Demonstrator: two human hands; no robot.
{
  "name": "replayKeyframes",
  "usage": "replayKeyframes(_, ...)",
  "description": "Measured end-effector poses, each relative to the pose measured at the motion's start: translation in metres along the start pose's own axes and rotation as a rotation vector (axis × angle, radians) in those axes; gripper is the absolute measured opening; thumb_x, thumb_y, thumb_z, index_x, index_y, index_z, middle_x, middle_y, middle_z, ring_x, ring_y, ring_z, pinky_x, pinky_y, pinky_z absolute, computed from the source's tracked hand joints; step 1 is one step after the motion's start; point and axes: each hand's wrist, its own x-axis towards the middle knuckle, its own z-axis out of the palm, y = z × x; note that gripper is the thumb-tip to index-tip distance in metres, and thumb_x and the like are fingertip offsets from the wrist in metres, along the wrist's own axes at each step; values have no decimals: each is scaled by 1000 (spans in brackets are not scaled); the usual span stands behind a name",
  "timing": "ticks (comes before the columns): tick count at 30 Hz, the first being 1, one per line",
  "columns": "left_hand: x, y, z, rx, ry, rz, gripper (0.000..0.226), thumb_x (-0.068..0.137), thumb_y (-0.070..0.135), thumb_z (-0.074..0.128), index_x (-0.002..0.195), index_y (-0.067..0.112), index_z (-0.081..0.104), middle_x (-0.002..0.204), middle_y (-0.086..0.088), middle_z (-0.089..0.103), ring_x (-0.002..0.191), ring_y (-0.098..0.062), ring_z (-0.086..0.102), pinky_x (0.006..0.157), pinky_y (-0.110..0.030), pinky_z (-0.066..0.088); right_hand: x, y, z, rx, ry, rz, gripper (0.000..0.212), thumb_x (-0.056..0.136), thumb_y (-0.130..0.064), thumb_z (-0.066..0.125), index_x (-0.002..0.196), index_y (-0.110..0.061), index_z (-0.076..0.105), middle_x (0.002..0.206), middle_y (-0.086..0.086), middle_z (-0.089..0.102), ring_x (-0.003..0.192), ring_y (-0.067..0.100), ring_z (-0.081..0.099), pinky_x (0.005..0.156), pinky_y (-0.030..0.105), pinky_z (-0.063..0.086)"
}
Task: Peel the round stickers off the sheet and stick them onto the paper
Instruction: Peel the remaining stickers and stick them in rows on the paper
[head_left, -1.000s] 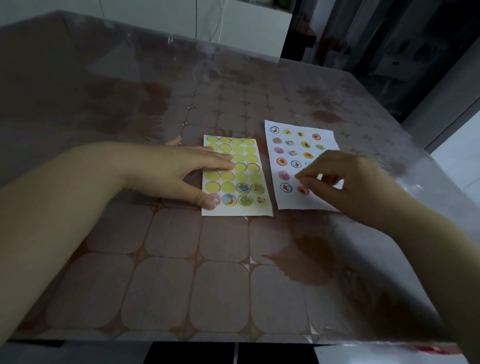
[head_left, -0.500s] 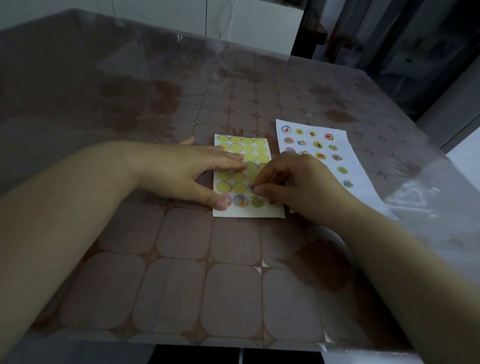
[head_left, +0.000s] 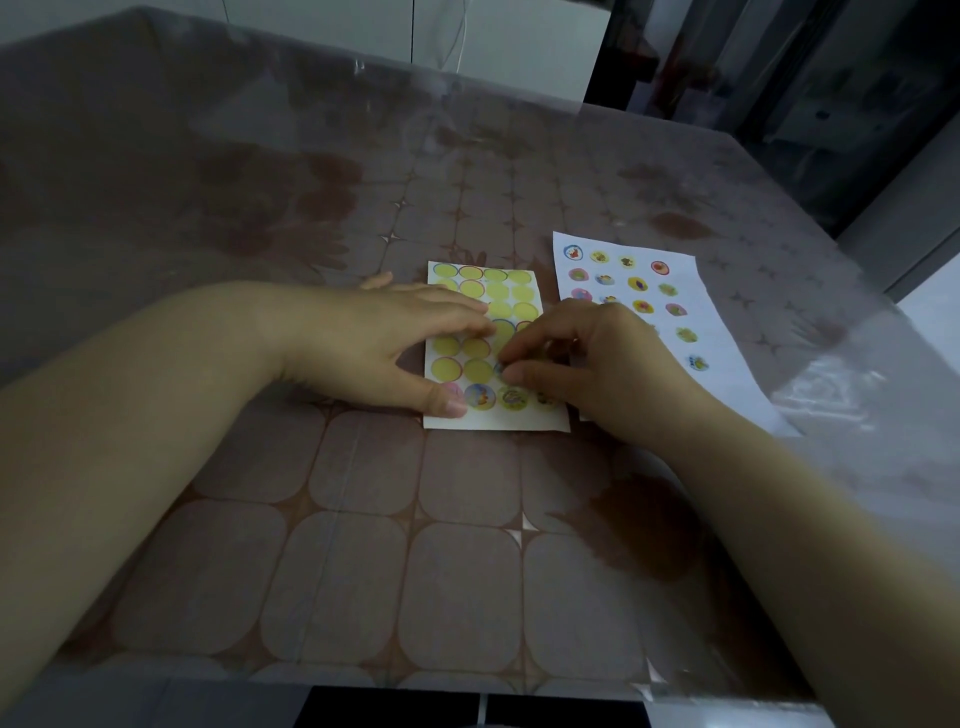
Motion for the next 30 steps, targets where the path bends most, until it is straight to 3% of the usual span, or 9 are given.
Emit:
replayKeyframes(7, 0, 1, -1, -4, -17, -4, 70, 82, 52, 54, 142, 43, 18, 152, 22, 13, 140, 3, 7, 108, -20, -2, 0, -3, 1, 17, -23, 12, 11, 78, -22, 70, 75, -31, 64, 73, -17, 55, 66, -7, 50, 61, 4, 38)
replayKeyframes(11, -1, 2, -6, -24, -130, -46, 82, 70, 66, 42, 143, 40, 17, 152, 26, 8, 133, 12, 4, 118, -37, -6, -1, -1, 0, 9, -14, 7, 9, 79, -21, 68, 75, -28, 65, 74, -16, 56, 69, -1, 50, 62, 6, 39)
replayKeyframes(15, -2, 4, -8, -33, -140, -50, 86, 65, 67, 40, 143, 39, 18, 152, 25, 10, 136, 10, 6, 118, -43, -2, -1, 1, -1, 66, 53, 20, 9, 78, -18, 70, 83, -25, 67, 76, -11, 62, 70, 7, 57, 63, 13, 44)
replayKeyframes(18, -2, 4, -8, -36, -141, -54, 86, 64, 66, 39, 143, 39, 19, 151, 25, 10, 137, 9, 6, 118, -43, -2, -1, 1, -1, 67, 58, 20, 13, 77, -20, 71, 88, -27, 70, 81, -11, 62, 76, 6, 58, 66, 12, 45)
replayKeyframes(23, -3, 4, -8, -49, -141, -55, 85, 65, 66, 40, 143, 41, 18, 151, 26, 9, 136, 10, 4, 118, -41, -4, -2, 0, 2, 23, 31, 6, 10, 78, -22, 70, 75, -31, 69, 80, -11, 62, 67, 1, 56, 61, 10, 43)
replayKeyframes(30, -1, 3, -8, -53, -141, -62, 85, 65, 67, 40, 142, 40, 19, 151, 27, 9, 137, 10, 5, 118, -41, -5, -3, -2, -1, 138, 64, 21, 7, 84, -17, 63, 81, -20, 69, 72, -11, 65, 64, 7, 57, 56, 9, 43)
